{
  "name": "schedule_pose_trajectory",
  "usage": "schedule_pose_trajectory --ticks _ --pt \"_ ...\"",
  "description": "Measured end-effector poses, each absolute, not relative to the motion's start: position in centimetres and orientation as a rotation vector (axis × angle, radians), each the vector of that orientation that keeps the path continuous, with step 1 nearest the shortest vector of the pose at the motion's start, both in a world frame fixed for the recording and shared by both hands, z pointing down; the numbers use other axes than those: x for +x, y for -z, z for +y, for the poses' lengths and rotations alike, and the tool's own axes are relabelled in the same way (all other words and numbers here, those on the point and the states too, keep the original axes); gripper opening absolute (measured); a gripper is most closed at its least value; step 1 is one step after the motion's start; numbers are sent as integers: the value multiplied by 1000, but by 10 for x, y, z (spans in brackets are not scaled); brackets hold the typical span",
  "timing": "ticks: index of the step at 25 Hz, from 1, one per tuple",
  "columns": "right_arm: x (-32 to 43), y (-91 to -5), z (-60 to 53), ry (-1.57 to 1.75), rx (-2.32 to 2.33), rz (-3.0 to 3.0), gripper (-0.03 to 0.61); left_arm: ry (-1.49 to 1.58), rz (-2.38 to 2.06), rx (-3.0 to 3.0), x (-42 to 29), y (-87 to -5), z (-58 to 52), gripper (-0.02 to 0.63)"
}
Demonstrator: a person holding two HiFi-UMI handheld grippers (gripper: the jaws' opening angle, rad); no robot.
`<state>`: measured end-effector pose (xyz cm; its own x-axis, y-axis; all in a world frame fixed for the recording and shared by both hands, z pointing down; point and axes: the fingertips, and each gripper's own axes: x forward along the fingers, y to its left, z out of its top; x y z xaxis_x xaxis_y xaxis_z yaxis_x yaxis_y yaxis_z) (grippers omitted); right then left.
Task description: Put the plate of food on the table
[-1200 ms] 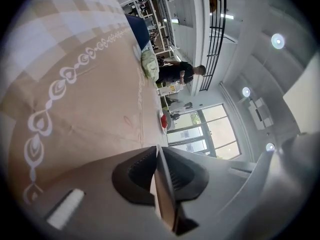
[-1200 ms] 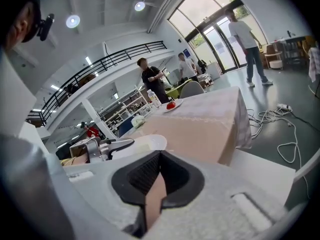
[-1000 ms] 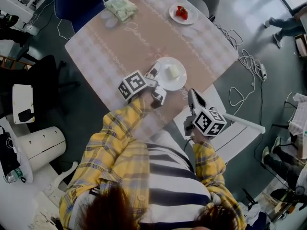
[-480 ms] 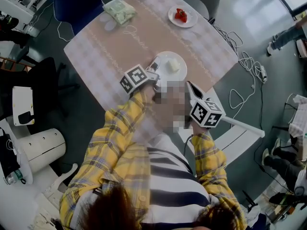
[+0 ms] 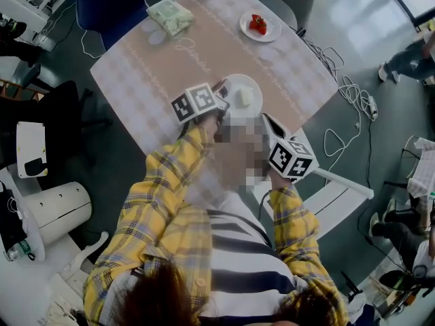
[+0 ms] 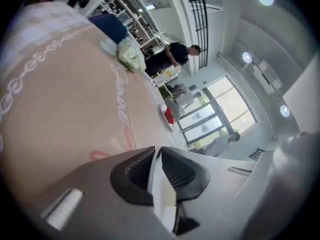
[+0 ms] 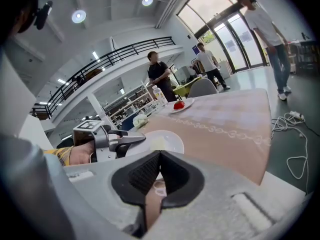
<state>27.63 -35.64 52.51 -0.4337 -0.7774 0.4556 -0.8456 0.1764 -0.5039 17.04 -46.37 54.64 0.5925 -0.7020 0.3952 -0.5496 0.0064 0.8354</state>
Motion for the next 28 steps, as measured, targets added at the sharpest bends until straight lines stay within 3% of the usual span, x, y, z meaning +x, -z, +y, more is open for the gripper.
schedule_pose_trajectory --ticks 10,13,16,18,28 --pt "278 -533 -355 -1125 1627 -2310 -2 -575 -954 2021 171 -566 -452 104" --pt "275 -533 -357 -1121 1618 -2310 -2 -735 -1034 2141 160 -565 -456 98" --pt "270 -535 -357 -1121 1603 -2312 -2 -679 -1108 2184 149 -553 -459 86" --pt "266 -537 -356 -1106 1582 -2310 -2 -569 -1165 2189 140 -542 -455 3" --pt "253 -538 -338 -1030 1552 -2288 -2 -189 -1099 2201 149 -515 -396 3"
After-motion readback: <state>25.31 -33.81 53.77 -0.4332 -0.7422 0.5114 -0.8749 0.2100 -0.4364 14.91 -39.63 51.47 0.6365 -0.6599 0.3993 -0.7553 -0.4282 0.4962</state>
